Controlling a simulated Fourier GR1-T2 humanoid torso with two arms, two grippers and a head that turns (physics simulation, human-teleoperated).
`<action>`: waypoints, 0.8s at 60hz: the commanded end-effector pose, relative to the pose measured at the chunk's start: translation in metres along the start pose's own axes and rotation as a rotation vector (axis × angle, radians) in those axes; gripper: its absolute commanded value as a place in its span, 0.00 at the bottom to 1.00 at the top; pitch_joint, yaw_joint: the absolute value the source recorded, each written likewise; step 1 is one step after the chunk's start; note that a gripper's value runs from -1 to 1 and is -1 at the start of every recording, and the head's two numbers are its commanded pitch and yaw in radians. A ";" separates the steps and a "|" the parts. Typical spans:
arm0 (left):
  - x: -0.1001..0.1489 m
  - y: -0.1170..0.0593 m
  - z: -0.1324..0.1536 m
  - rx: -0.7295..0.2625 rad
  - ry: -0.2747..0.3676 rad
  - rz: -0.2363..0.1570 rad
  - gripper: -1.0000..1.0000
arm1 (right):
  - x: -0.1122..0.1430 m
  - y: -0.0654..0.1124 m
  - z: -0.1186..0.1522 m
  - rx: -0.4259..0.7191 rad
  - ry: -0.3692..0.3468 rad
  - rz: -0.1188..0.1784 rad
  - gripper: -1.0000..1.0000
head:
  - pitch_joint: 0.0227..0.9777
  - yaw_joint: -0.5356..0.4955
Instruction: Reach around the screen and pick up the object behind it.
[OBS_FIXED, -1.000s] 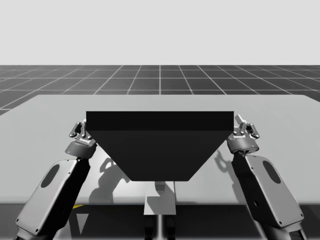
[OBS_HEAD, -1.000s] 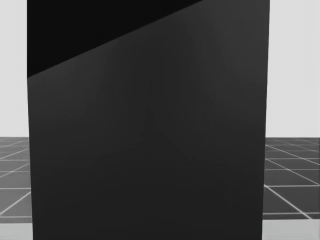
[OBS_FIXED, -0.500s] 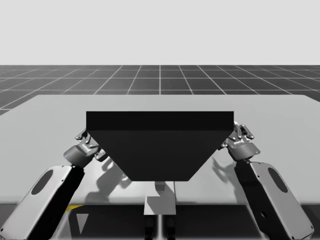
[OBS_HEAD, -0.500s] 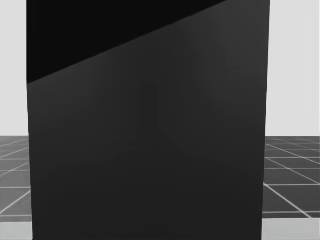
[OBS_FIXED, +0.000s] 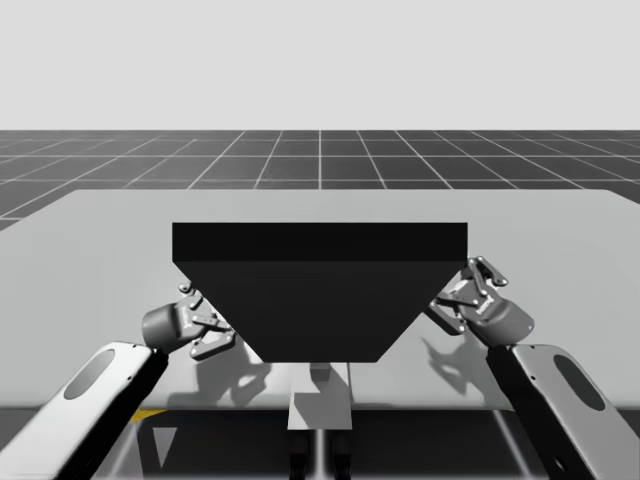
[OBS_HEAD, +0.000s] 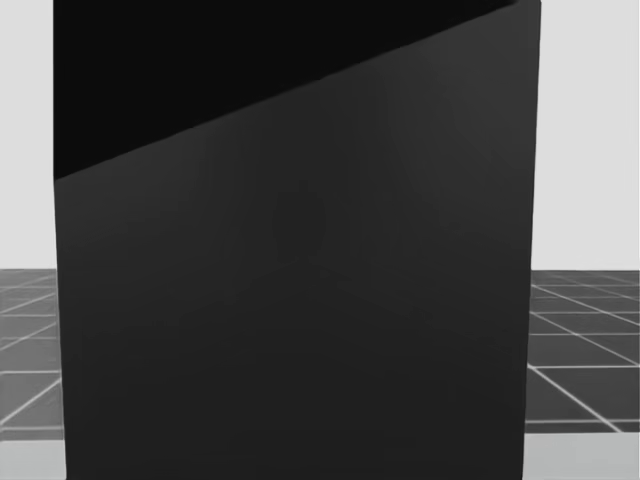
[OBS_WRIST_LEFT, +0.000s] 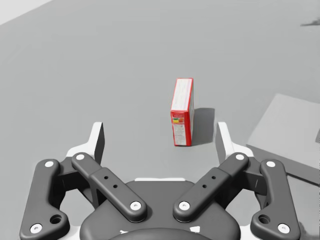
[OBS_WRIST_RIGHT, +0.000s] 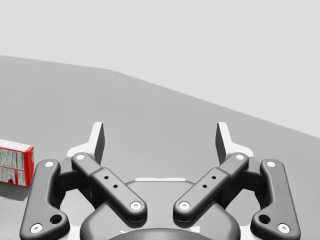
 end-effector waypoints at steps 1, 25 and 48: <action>-0.010 -0.001 -0.019 -0.071 0.052 0.005 0.00 | -0.003 0.007 -0.001 0.089 -0.017 0.040 0.00 | 0.06 0.49; -0.020 0.009 -0.075 -0.148 0.111 0.029 0.00 | -0.019 0.021 -0.006 0.247 -0.023 0.004 0.00 | 0.08 0.50; -0.039 0.013 -0.110 -0.182 0.153 0.065 0.00 | -0.039 0.028 -0.010 0.313 0.017 -0.036 0.00 | 0.12 0.50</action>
